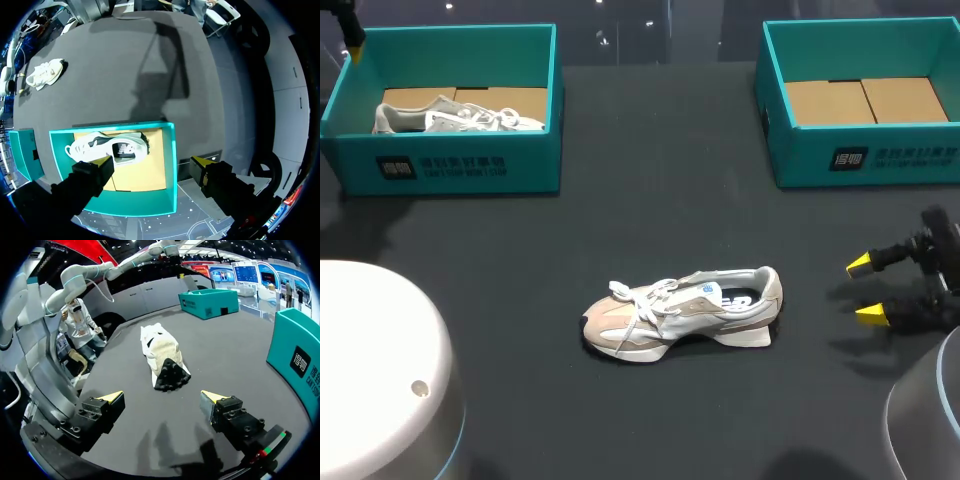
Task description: Take the shoe out of the shoebox, open the shoe tongue, remove and reinsert the insole, then place the shoe into the shoebox
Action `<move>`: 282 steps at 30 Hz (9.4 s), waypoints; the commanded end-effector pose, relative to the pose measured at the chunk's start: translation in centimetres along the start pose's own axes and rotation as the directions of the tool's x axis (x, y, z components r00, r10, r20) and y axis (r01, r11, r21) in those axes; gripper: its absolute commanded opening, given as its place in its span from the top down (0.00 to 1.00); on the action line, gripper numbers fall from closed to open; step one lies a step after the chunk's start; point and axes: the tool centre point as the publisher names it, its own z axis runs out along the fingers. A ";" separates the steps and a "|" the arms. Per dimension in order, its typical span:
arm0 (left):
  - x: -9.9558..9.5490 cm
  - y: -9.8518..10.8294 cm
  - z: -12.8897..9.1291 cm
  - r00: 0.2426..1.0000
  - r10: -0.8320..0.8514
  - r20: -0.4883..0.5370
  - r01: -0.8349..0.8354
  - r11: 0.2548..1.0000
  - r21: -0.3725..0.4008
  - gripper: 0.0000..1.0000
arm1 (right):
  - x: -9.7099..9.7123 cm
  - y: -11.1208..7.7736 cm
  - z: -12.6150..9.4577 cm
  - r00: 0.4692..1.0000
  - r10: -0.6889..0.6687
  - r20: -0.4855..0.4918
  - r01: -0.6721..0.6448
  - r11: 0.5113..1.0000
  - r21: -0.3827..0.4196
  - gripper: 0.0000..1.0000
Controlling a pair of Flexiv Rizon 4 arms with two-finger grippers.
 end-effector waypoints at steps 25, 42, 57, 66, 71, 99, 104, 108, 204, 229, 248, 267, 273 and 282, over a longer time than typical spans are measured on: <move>0.0 -0.1 0.0 1.000 0.001 -0.002 -0.001 1.000 -0.001 0.00 | -1.6 -1.7 1.5 0.967 -0.131 0.220 0.173 0.967 -0.185 0.00; 0.0 -0.1 0.0 1.000 0.001 -0.002 -0.001 1.000 -0.001 0.00 | -2.8 -1.1 4.9 0.971 -0.127 0.200 0.161 0.973 -0.164 0.00; 0.0 -0.1 0.0 1.000 0.001 -0.002 -0.001 1.000 -0.001 0.00 | -2.8 -0.4 8.3 0.975 -0.143 0.172 0.175 0.966 -0.189 0.00; 0.0 -0.1 0.0 1.000 0.001 -0.002 -0.001 1.000 -0.001 0.00 | -2.8 0.2 10.1 0.978 -0.155 0.140 0.181 0.965 -0.191 0.00; 0.0 -0.1 0.0 1.000 0.001 -0.002 -0.001 1.000 -0.001 0.00 | -2.7 0.5 10.9 0.979 -0.160 0.127 0.183 0.964 -0.193 0.00; 0.0 -0.1 0.0 1.000 0.001 -0.002 -0.001 1.000 -0.001 0.00 | -2.1 2.1 14.5 0.972 -0.226 0.068 0.235 0.954 -0.185 0.00; 0.0 -0.1 0.0 1.000 0.001 -0.002 -0.001 1.000 -0.001 0.00 | -2.1 2.1 15.0 0.972 -0.227 0.055 0.233 0.954 -0.187 0.00; 0.0 -0.1 0.0 1.000 0.001 -0.002 -0.001 1.000 -0.001 0.00 | -2.1 2.2 15.4 0.972 -0.231 0.046 0.236 0.954 -0.187 0.00; -11.7 -12.2 -1.9 0.399 -0.910 -0.114 0.915 0.386 0.119 0.00 | -1.6 2.0 16.2 0.969 -0.240 0.062 0.247 0.953 -0.176 1.00; -23.2 -17.3 0.1 -0.492 -0.868 -0.058 0.866 -0.482 -0.130 0.00 | -1.6 2.0 16.2 0.969 -0.240 0.062 0.247 0.953 -0.176 1.00; -31.0 -23.8 1.1 -0.899 -0.435 -0.047 0.436 -0.879 -0.194 0.00 | -1.6 2.0 16.2 0.969 -0.240 0.062 0.247 0.953 -0.176 1.00; -34.2 -26.2 1.3 -0.977 -0.210 -0.022 0.211 -0.964 -0.162 0.00 | -1.6 2.0 16.2 0.969 -0.240 0.062 0.247 0.953 -0.176 1.00; -36.9 -28.2 2.9 -0.995 -0.101 0.016 0.096 -0.976 -0.195 0.00 | -1.6 2.0 16.2 0.969 -0.240 0.062 0.247 0.953 -0.176 1.00; -43.4 -30.9 4.7 -0.996 -0.061 0.072 0.048 -0.985 -0.166 0.00 | -1.6 2.0 16.2 0.969 -0.240 0.062 0.247 0.953 -0.176 1.00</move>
